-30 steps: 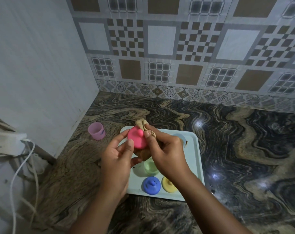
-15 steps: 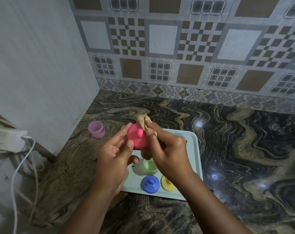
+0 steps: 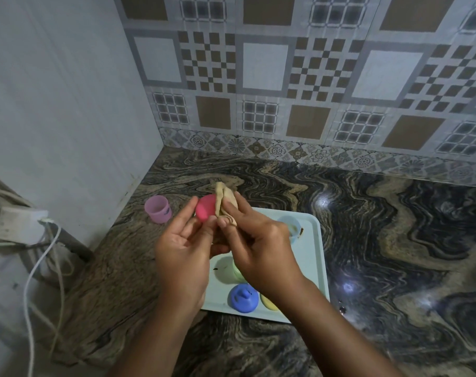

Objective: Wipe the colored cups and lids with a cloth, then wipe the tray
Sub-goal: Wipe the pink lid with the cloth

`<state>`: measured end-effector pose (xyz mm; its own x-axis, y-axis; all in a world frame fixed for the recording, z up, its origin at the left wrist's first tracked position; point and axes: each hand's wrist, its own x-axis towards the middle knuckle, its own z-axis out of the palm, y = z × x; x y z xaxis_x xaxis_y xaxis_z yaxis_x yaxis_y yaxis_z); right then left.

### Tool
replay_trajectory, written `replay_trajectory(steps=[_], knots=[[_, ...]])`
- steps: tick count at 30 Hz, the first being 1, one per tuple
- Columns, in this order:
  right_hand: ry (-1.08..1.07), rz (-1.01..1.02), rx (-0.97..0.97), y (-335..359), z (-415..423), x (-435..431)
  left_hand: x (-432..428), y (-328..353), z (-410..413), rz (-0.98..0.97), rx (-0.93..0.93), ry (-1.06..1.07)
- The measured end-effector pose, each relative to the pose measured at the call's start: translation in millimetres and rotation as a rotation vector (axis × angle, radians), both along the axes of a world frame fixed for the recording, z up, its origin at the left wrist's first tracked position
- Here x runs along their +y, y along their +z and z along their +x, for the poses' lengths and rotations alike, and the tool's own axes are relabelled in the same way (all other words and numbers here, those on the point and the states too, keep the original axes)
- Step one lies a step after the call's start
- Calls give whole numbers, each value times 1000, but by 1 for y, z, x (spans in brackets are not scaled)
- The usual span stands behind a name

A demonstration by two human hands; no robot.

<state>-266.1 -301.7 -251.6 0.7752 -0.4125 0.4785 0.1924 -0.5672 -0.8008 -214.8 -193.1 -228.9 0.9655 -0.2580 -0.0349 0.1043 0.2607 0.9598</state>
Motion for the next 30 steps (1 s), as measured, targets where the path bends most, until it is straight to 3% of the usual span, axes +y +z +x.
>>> replay_trajectory(steps=[2, 7, 9, 15, 20, 24, 30], knots=[[-7, 6, 7, 5, 2, -4, 4, 4, 0, -2, -11, -35], [87, 437, 157, 29, 4, -15, 9, 5, 3, -33, 57, -26], [115, 517, 174, 27, 8, -12, 6, 5, 2, -49, 76, -14], [74, 486, 97, 14, 12, -5, 2, 6, 5, -54, 93, -34], [26, 308, 60, 10, 1, -3, 8, 4, 11, -57, 115, -86], [22, 413, 113, 19, 5, -15, 9, 0, 9, -51, 167, -142], [11, 425, 126, 10, 18, -12, 0, 0, -4, 16, 22, -94]])
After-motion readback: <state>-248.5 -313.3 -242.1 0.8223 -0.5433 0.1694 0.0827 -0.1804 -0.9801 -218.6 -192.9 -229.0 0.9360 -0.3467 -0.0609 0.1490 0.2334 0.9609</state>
